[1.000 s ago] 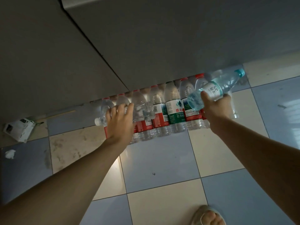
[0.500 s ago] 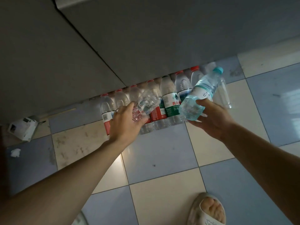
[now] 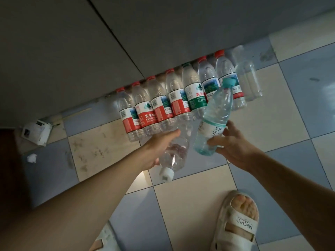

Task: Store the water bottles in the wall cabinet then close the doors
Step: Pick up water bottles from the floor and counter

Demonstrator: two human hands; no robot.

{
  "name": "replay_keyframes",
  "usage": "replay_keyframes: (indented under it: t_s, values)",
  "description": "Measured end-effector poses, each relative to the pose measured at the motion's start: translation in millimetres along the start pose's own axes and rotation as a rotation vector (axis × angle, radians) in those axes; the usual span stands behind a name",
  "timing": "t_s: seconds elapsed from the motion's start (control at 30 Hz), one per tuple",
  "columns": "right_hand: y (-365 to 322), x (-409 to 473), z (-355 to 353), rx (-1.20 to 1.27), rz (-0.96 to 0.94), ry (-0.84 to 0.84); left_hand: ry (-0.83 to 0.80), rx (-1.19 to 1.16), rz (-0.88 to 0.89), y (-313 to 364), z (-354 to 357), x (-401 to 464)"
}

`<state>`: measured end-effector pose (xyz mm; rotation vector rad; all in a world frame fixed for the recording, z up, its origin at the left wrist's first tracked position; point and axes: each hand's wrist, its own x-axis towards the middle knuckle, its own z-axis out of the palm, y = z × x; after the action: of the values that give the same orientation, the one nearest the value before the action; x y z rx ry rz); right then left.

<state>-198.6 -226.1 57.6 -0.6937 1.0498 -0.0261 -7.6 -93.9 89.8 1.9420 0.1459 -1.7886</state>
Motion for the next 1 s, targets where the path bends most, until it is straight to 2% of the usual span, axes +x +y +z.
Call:
replay_keyframes:
  t_s: [0.1, 0.2, 0.33, 0.53, 0.6, 0.7, 0.87, 1.0]
  values:
    - [15, 2, 4, -0.089, -0.013, -0.073, -0.038, -0.207, -0.227, -12, -8, 9]
    - [29, 8, 10, -0.167, -0.035, -0.097, -0.029, -0.336, -0.355, -26, -21, 17]
    - [40, 20, 24, -0.237, -0.128, -0.046, -0.005, -0.491, -0.4, -38, -35, 24]
    - [56, 44, 33, -0.38, -0.302, 0.088, -0.142, -0.652, -0.439, -42, -53, 29]
    - [60, 50, 36, -0.462, -0.343, 0.148, -0.149, -0.72, -0.412, -43, -54, 29]
    - [67, 52, 43, -0.619, -0.392, 0.234, -0.127, -0.678, -0.305, -47, -50, 26]
    - [73, 47, 53, -0.801, -0.436, 0.314, 0.083, -0.502, -0.109, -55, -46, 17]
    - [73, 36, 59, -0.818, -0.413, 0.327, 0.157, -0.628, -0.087, -68, -50, 0]
